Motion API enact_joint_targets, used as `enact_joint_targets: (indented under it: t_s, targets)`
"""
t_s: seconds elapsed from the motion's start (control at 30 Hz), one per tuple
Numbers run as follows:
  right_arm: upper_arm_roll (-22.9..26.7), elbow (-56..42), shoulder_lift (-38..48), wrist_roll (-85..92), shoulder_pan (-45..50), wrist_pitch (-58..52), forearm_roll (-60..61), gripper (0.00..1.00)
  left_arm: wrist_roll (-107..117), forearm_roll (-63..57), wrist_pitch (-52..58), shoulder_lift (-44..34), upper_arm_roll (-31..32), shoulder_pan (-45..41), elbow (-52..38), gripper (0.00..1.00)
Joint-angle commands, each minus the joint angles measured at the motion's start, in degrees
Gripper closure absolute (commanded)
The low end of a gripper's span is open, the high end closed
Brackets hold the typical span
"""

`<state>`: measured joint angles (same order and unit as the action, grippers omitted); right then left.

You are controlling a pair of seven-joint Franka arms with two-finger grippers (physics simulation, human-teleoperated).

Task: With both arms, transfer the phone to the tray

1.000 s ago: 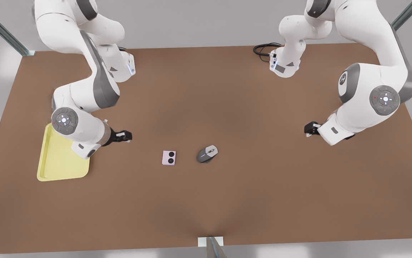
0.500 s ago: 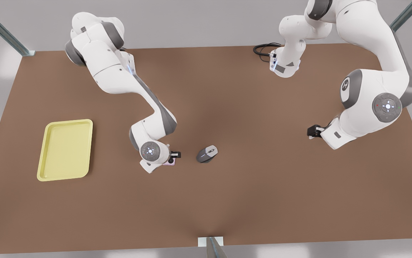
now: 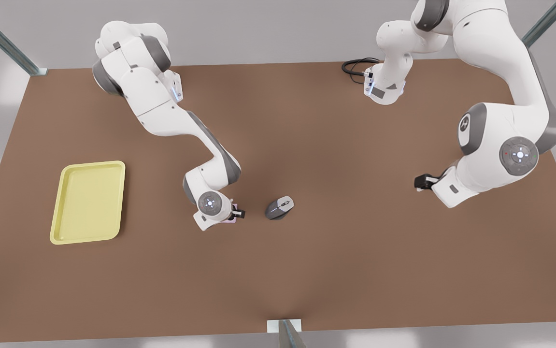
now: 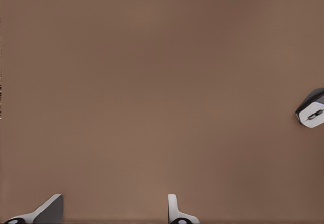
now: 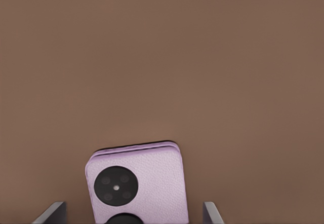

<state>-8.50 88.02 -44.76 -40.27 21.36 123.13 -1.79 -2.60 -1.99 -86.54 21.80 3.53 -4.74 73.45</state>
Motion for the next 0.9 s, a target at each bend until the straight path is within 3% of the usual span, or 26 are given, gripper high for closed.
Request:
enact_joint_targets:
  t_s: [0.0, 0.87]
  targets:
    - [0.0, 0.2, 0.0, -1.8, 0.4, 3.4, -0.1, 0.00, -0.2, 0.0, -0.1, 0.1, -0.1, 0.0, -0.1, 0.00]
    - [0.4, 2.0, -0.8, 13.5, -0.2, 4.9, -0.1, 0.00, -0.3, 0.2, 0.4, 0.1, -0.7, 0.0, 0.0, 0.00]
